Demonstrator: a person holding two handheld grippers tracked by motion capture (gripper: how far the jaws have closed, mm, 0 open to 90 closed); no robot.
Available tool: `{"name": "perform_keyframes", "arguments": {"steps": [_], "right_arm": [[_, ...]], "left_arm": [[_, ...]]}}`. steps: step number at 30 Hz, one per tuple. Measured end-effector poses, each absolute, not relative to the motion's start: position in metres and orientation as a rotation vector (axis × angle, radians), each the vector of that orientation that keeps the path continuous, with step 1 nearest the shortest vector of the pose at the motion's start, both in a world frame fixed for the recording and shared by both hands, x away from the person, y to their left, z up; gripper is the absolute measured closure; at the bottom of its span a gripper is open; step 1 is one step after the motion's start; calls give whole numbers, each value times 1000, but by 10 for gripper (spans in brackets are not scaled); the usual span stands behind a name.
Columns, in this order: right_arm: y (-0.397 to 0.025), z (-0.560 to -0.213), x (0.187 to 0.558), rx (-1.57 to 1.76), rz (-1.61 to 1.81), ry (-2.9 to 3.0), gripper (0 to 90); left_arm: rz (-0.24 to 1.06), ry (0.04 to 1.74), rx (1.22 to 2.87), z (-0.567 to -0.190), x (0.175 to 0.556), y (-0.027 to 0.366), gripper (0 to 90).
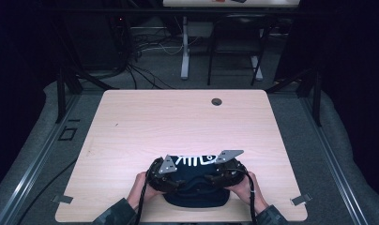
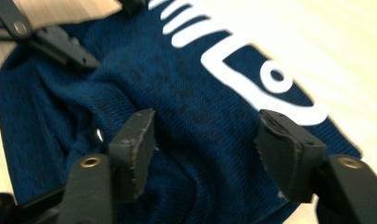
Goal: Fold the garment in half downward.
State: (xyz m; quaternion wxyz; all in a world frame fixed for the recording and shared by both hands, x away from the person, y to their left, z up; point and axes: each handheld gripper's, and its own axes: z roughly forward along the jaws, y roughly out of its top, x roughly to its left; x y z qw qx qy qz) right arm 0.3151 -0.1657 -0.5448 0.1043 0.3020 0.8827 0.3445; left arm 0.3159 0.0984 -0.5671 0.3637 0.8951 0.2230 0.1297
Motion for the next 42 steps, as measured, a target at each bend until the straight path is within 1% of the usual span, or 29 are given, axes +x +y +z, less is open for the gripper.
{"name": "perform_keyframes", "arguments": {"steps": [1,2,3,4,7,10,13,25,26,28,29,36,42], "right_arm": [[-166,-549,315,881,980,2628,304],[-166,-549,315,881,980,2628,304],[-166,-552,315,884,970,2639,286],[-167,-557,315,887,969,2640,247],[-166,-560,315,867,941,2657,228],[-165,-564,315,842,917,2674,203],[-166,-566,315,843,921,2680,182],[-166,-567,315,840,902,2669,156],[-167,-567,315,835,893,2676,143],[-167,-567,315,837,885,2672,128],[-167,-568,317,855,857,2668,77],[-170,-571,320,868,866,2680,76],[-168,-571,323,882,837,2664,48]], "left_arm": [[338,575,2300,-568,316,98,266],[336,574,2306,-568,316,99,266],[333,579,2305,-568,317,99,257],[332,585,2308,-569,317,100,219],[318,602,2313,-571,320,102,198],[298,620,2322,-572,322,105,157],[298,621,2321,-573,322,106,150],[315,614,2324,-574,322,107,144],[324,617,2323,-575,322,106,123],[321,618,2320,-575,323,106,123],[320,619,2322,-575,323,107,119],[333,600,2348,-574,323,105,120],[362,594,2345,-575,324,103,119]]}}
